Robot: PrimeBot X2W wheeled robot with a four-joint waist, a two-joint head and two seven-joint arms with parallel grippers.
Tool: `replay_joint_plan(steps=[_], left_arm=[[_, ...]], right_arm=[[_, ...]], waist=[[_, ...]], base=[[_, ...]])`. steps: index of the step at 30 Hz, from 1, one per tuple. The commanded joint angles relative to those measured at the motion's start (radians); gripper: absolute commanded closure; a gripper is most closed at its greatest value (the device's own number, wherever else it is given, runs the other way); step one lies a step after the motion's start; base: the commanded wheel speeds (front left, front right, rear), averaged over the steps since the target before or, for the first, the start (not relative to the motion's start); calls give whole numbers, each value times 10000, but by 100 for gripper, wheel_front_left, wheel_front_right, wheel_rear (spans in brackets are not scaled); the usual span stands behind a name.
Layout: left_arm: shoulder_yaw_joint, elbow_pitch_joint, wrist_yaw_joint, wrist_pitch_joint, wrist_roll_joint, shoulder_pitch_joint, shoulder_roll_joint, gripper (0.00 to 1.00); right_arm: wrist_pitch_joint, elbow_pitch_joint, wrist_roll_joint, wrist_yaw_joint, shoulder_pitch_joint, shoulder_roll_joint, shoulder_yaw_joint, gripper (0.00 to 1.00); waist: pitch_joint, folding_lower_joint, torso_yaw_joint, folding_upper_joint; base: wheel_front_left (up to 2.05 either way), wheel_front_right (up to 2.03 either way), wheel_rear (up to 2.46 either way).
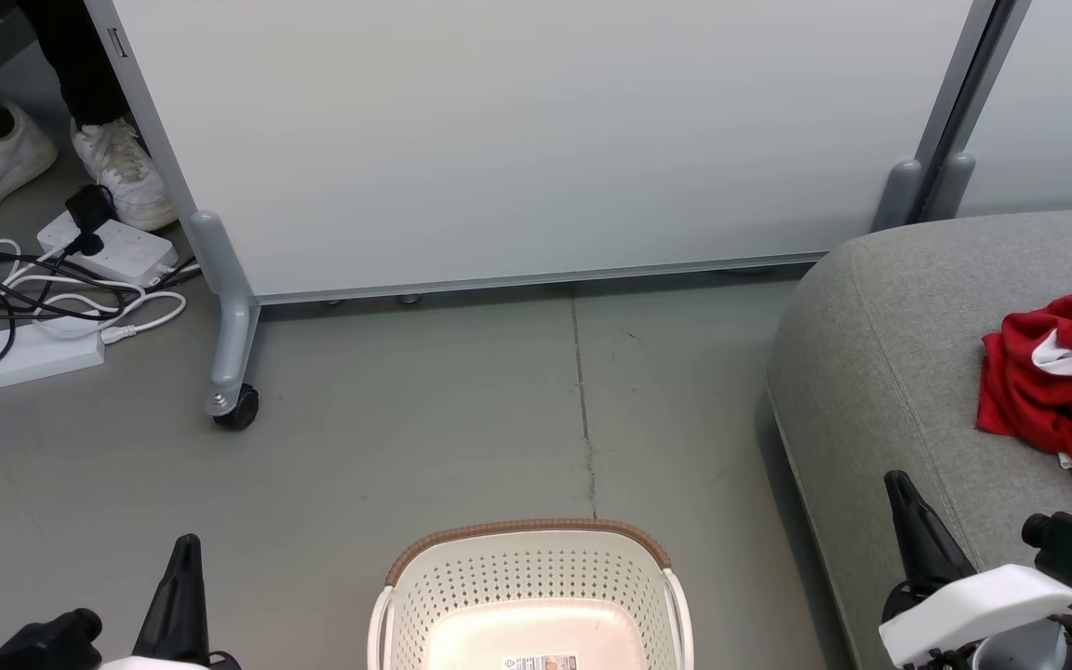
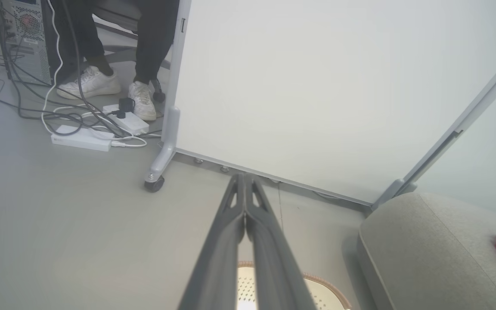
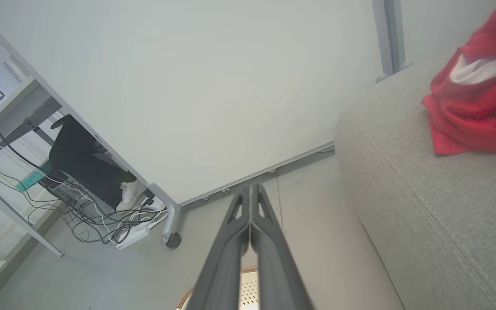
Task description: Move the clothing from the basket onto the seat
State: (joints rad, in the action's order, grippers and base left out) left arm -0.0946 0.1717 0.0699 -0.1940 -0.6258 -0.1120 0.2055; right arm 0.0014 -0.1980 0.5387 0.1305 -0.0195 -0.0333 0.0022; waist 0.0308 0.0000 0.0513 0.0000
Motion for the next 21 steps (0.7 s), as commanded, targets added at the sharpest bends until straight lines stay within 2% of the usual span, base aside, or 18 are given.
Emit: replay_joint_plan(steps=[1, 21], left_arm=[[175, -99, -84, 45, -269, 330, 47, 100], [1093, 131, -619, 668, -2862, 885, -383, 100]], right_arm=[[77, 29, 323, 1, -355, -77, -24, 100], [493, -1052, 3280, 4, -1495, -113, 110, 100]], waist=[[-3, 1, -4, 0], [-78, 0, -95, 0]], base=[[0, 0, 0], [0, 0, 0]])
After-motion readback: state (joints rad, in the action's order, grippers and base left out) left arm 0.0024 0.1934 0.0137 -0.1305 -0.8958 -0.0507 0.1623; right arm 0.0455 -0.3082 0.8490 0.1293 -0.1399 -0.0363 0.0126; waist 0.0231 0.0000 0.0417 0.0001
